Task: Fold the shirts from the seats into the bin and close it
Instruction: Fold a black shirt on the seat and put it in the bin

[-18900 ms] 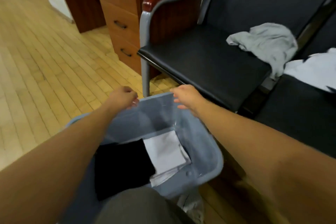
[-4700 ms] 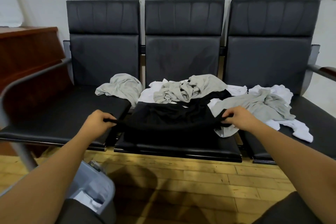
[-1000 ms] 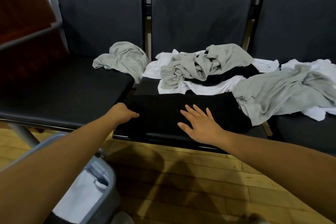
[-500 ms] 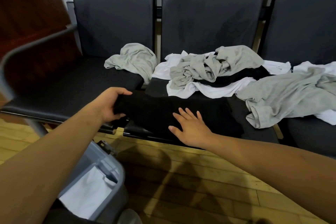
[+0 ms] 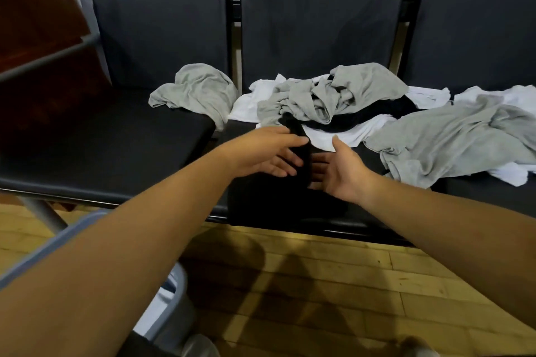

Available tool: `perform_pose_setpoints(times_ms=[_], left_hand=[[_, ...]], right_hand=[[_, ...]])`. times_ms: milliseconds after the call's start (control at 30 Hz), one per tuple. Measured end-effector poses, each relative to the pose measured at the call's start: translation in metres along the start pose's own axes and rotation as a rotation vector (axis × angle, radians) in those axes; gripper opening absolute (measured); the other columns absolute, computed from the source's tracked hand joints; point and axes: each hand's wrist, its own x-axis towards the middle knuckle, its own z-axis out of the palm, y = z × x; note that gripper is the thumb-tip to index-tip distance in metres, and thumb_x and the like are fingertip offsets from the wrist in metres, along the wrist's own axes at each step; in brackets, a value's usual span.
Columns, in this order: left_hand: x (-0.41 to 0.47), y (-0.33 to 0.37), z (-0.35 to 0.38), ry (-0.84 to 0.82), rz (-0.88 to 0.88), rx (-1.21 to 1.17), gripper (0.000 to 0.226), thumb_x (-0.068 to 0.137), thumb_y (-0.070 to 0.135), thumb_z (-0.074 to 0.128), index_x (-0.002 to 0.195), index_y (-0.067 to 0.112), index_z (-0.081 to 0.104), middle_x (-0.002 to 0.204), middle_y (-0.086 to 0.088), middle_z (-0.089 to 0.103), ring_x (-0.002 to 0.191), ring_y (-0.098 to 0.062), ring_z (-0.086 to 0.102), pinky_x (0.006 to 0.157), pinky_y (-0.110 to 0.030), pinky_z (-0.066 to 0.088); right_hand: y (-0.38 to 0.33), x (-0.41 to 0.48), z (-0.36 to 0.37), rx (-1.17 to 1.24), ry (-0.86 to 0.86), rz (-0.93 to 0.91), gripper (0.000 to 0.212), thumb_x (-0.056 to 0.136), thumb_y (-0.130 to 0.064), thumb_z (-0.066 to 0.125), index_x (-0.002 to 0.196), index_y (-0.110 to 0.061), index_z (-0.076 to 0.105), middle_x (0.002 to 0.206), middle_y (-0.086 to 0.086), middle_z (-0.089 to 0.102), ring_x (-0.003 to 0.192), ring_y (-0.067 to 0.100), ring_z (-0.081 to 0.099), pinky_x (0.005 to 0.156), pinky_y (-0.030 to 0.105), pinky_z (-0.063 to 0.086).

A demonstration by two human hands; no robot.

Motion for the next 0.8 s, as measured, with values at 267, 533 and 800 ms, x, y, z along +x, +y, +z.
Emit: perform_pose_setpoints(times_ms=[267, 533, 800], left_hand=[[0.009, -0.037, -0.025, 0.26, -0.136, 0.183, 0.025, 0.101, 0.026, 0.056, 0.121, 0.01, 0.059, 0.095, -0.008, 0.074, 0.072, -0.019, 0.067, 0.066, -0.027, 0.052], [0.015, -0.068, -0.049, 0.502, -0.268, 0.217, 0.023, 0.094, 0.028, 0.066, 0.097, 0.011, 0.051, 0.083, -0.007, 0.055, 0.071, -0.017, 0.053, 0.063, -0.033, 0.046], [0.017, -0.066, -0.034, 0.444, -0.28, 0.073, 0.042, 0.092, 0.034, 0.071, 0.116, 0.007, 0.05, 0.114, -0.01, 0.058, 0.106, -0.027, 0.06, 0.08, -0.035, 0.051]], right_hand=[[0.008, -0.001, -0.012, -0.59, 0.201, -0.067, 0.024, 0.084, -0.022, 0.079, 0.094, -0.005, 0.065, 0.092, 0.014, 0.071, 0.078, 0.026, 0.069, 0.07, 0.035, 0.06], [-0.009, -0.008, -0.001, -0.645, 0.387, -0.317, 0.005, 0.087, -0.003, 0.065, 0.088, 0.0, 0.062, 0.082, 0.012, 0.063, 0.071, 0.02, 0.06, 0.063, 0.026, 0.049], [0.008, -0.007, -0.011, -1.278, 0.56, -0.227, 0.028, 0.087, -0.018, 0.06, 0.111, -0.005, 0.051, 0.124, 0.019, 0.05, 0.108, 0.037, 0.056, 0.08, 0.035, 0.046]])
